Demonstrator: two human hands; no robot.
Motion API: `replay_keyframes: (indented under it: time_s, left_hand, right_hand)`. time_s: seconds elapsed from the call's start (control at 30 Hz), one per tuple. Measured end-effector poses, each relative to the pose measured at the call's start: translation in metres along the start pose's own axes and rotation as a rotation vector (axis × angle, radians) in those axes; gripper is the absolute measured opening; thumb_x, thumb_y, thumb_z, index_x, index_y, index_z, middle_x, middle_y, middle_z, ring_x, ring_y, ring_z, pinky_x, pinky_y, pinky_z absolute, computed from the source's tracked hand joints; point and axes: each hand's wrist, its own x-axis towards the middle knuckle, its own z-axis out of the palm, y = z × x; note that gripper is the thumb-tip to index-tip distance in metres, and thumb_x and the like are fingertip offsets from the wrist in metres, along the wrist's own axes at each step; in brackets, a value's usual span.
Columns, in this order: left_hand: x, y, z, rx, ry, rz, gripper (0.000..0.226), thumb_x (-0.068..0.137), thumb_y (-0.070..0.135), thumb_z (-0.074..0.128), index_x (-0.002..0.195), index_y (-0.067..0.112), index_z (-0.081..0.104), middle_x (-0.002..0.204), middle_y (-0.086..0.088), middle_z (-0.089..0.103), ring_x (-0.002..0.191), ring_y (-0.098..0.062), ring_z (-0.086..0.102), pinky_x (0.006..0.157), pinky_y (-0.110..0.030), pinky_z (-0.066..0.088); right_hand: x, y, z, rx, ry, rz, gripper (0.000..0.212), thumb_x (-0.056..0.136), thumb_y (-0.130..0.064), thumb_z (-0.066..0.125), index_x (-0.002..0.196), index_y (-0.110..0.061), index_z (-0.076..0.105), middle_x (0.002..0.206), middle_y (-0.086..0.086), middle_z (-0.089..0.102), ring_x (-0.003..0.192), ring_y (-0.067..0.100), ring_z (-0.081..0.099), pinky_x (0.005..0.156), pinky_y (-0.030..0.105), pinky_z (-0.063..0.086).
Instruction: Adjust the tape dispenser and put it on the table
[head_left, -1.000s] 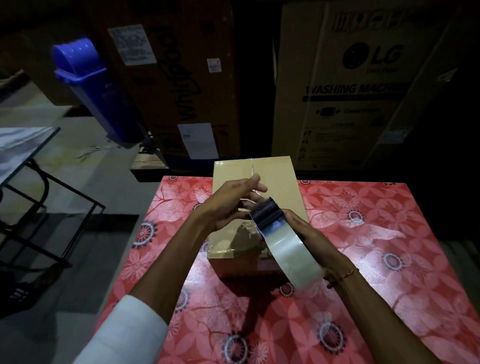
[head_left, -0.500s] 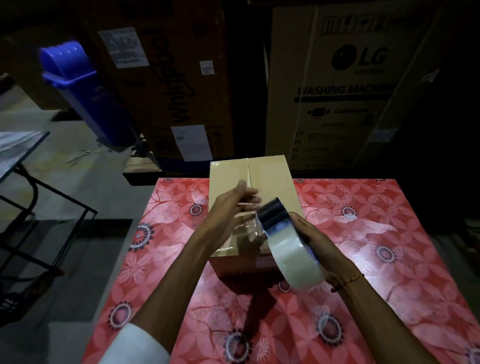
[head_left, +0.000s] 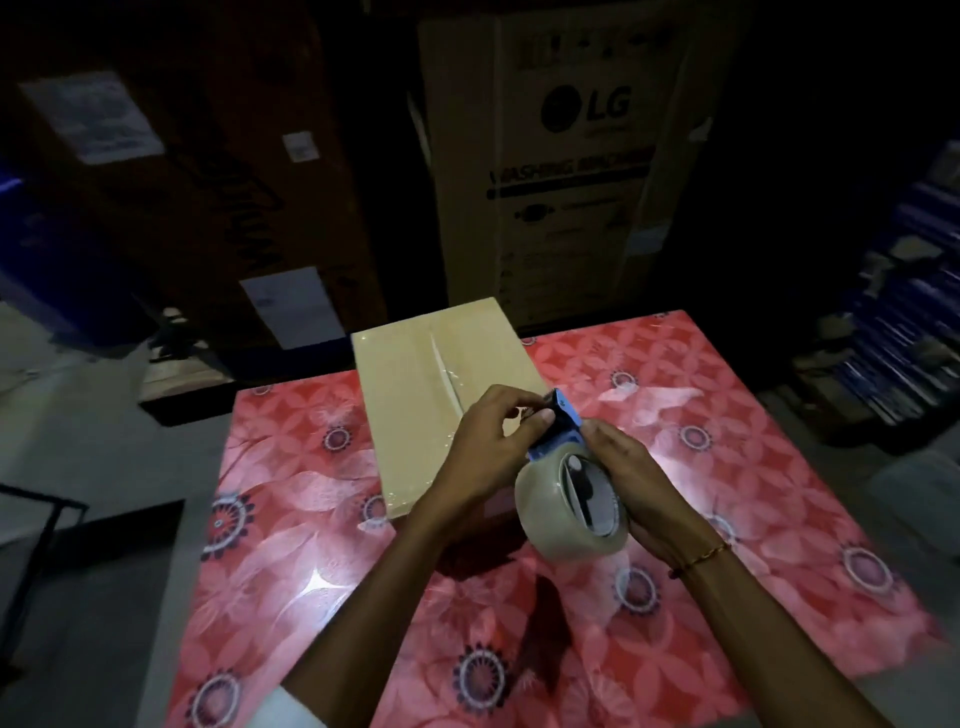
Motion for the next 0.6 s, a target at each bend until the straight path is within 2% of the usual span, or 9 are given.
replay_keyframes:
  time_s: [0.1,0.13,0.23,0.33,0.4,0.5,0.6]
  left_hand:
    - [0.004,0.007,0.027,0.011,-0.092,0.051,0.022,0.094,0.028,0.065,0.114,0.021,0.069,0.117,0.003,0.061,0.108,-0.008,0.058,0.085,-0.015,0.042]
    - [0.006,0.009,0.037,0.026,-0.114,0.067,0.024,0.093,0.028,0.067,0.116,0.02,0.068,0.118,0.001,0.06,0.109,-0.01,0.057,0.083,-0.014,0.04]
    - [0.012,0.007,0.068,0.063,-0.165,0.099,0.036,0.089,0.029,0.068,0.121,0.014,0.068,0.119,-0.005,0.062,0.111,-0.018,0.058,0.087,-0.024,0.046]
    - [0.016,-0.001,0.099,0.118,-0.192,0.092,0.041,0.088,0.032,0.063,0.124,0.012,0.066,0.123,-0.007,0.064,0.113,-0.021,0.058,0.096,-0.036,0.046]
    - [0.016,-0.005,0.119,0.081,-0.189,0.051,0.038,0.093,0.029,0.062,0.126,0.011,0.065,0.126,-0.008,0.063,0.115,-0.021,0.057,0.097,-0.038,0.046]
    - [0.015,-0.009,0.151,0.09,-0.173,-0.018,0.049,0.091,0.036,0.06,0.132,0.008,0.061,0.13,-0.012,0.061,0.119,-0.025,0.056,0.097,-0.032,0.043]
    - [0.012,-0.014,0.184,0.073,-0.248,-0.154,0.058,0.086,0.039,0.061,0.134,0.008,0.059,0.133,-0.016,0.058,0.121,-0.029,0.056,0.101,-0.041,0.046]
  right_hand:
    - [-0.016,0.005,-0.019,-0.011,0.138,-0.017,0.031,0.104,-0.027,0.049,0.111,-0.005,0.07,0.101,0.01,0.077,0.089,0.019,0.071,0.078,0.029,0.057]
    - [-0.021,0.007,-0.025,-0.016,0.171,-0.025,0.031,0.104,-0.028,0.049,0.11,-0.006,0.071,0.102,0.011,0.077,0.091,0.02,0.071,0.081,0.031,0.058]
    - [-0.03,0.012,-0.048,-0.062,0.265,-0.041,0.032,0.104,-0.028,0.052,0.11,-0.002,0.07,0.111,0.022,0.073,0.096,0.024,0.068,0.089,0.042,0.053]
    - [-0.035,0.019,-0.071,-0.136,0.297,-0.061,0.027,0.103,-0.028,0.053,0.099,-0.009,0.071,0.097,0.01,0.074,0.088,0.016,0.067,0.082,0.034,0.053]
    - [-0.035,0.026,-0.087,-0.169,0.305,-0.077,0.023,0.101,-0.029,0.055,0.093,-0.015,0.072,0.092,0.003,0.074,0.083,0.013,0.067,0.079,0.032,0.052]
    - [-0.029,0.043,-0.117,-0.264,0.343,-0.08,0.024,0.1,-0.034,0.058,0.094,-0.015,0.072,0.093,0.007,0.075,0.085,0.014,0.066,0.083,0.039,0.052]
    - [-0.021,0.06,-0.15,-0.342,0.368,-0.052,0.023,0.1,-0.032,0.059,0.089,-0.019,0.074,0.093,0.006,0.076,0.088,0.017,0.069,0.084,0.037,0.054]
